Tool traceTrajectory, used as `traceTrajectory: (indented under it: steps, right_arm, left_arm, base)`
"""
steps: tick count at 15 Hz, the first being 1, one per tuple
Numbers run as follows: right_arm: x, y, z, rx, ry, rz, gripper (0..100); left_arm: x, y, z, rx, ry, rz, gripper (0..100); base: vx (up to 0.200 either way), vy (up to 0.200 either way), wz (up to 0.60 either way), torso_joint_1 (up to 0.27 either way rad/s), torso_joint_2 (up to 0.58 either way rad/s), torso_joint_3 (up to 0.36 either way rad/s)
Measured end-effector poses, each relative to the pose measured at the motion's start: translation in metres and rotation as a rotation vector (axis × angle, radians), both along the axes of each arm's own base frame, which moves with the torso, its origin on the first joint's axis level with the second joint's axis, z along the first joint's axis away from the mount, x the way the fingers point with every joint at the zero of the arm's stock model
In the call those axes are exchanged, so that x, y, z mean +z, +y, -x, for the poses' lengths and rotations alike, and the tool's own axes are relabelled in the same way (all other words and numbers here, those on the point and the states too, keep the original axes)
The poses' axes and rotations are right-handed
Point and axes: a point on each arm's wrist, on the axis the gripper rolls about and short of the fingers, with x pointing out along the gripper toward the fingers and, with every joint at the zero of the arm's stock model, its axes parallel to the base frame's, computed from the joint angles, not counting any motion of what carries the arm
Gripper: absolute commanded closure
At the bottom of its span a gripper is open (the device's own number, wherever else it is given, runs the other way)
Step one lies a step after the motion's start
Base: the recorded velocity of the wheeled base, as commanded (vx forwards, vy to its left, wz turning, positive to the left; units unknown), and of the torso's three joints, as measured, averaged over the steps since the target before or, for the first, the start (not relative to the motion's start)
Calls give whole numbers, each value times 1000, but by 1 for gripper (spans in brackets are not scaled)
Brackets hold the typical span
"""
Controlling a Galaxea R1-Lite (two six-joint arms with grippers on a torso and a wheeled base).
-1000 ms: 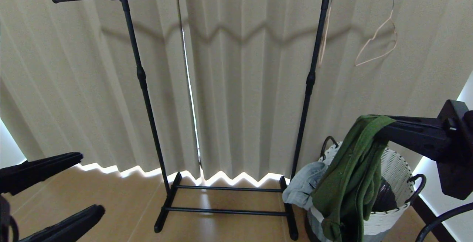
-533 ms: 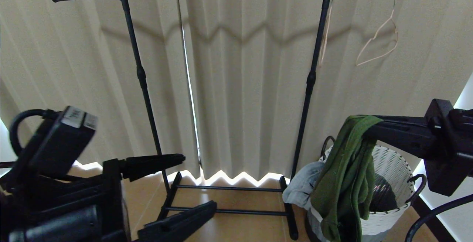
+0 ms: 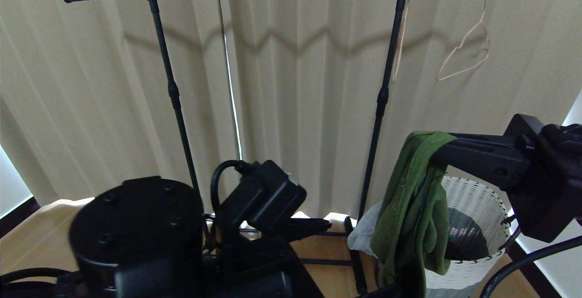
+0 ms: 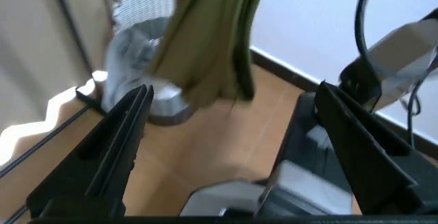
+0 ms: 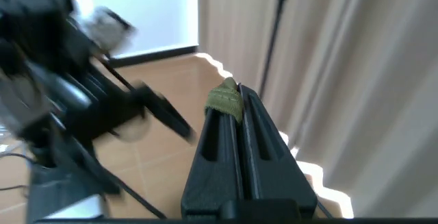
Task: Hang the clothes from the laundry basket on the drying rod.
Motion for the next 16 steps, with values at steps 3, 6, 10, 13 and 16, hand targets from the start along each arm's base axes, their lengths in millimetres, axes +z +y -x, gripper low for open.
traceTrajectory:
  steps: [3,6,10,13,16]
  right_arm:
    - [-2,4,2,23,7,3,100]
    - [-3,5,3,29,9,5,100]
    - [-5,6,4,34,14,10,100]
    - [-5,6,4,35,14,10,100]
    - [-5,5,4,32,11,10,100]
  left_arm:
    - [-16,-26,-13,52,-8,2,0]
    - [-38,-44,-26,143,10,-27,0]
    - [-53,-62,-42,257,37,-31,0]
    - [-63,-64,-46,283,45,-61,0]
    - [-71,-61,-46,308,52,-95,0]
  base:
    - [0,0,0,0,0,0]
    - [0,0,0,0,0,0]
    - [0,0,0,0,0,0]
    - [0,0,0,0,0,0]
    - [0,0,0,0,0,0]
